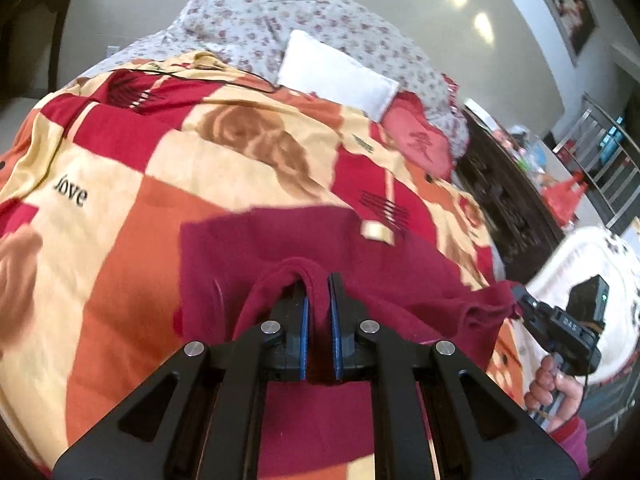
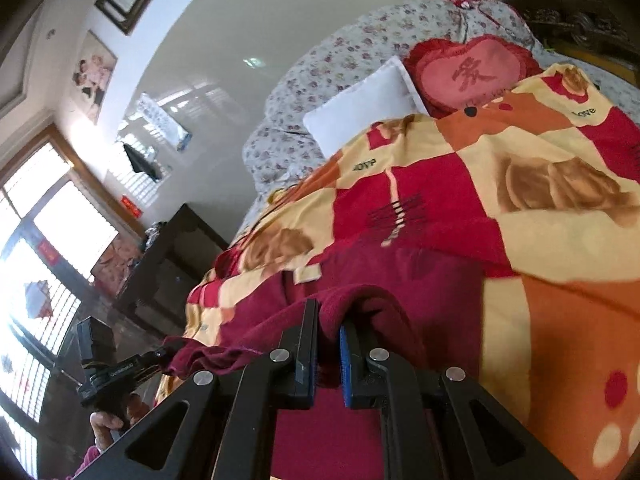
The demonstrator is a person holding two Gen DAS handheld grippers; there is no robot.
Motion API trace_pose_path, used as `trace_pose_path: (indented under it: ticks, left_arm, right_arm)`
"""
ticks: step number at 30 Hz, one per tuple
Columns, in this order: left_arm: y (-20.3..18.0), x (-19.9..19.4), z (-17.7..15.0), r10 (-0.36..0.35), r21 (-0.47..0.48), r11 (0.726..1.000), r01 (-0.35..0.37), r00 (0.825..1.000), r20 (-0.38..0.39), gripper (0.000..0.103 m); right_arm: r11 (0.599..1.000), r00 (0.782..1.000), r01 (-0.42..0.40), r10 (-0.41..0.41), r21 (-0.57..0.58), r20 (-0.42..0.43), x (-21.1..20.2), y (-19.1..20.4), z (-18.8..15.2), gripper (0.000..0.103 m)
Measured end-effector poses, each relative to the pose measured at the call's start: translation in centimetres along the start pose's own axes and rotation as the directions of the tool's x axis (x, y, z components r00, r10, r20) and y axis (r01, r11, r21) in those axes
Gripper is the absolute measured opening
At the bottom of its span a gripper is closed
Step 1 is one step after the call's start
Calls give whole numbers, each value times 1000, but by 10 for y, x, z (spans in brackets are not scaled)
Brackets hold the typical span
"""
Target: Fold small clothes
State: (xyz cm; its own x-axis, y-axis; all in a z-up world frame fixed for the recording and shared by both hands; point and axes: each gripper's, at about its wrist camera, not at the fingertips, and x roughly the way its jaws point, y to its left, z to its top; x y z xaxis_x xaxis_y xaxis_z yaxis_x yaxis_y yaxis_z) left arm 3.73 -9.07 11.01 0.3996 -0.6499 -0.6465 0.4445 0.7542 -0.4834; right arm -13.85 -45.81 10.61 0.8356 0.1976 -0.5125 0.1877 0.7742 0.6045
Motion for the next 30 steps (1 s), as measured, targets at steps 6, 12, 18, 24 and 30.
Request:
trace_pose_path:
  ticks: [6,12,18,24,30]
  left_arm:
    - [21,42,21,17,-47,999,-21,995,-96,9]
    - [28,32,30,-47,-51,998,42,992,-113,38]
    - [10,5,27,50,57,997,-52,998,38,71]
    - [6,25,28,76,65,995,-76,997,6,77]
    - [17,79,24,224,28,974,-223,973,-52,77]
  right_arm:
    - [990,991,109,-101,85,-88,51,-33,17,14]
    - [989,996,80,-84,128,28,15,-40,26,49]
    - [990,993,114,-117,-89,-28,16,-2,10,48]
    - [970,986,149,-161,-192,-47,64,17,9,44]
    - [937,952,292,-305,-193,-40,109,3,22,44]
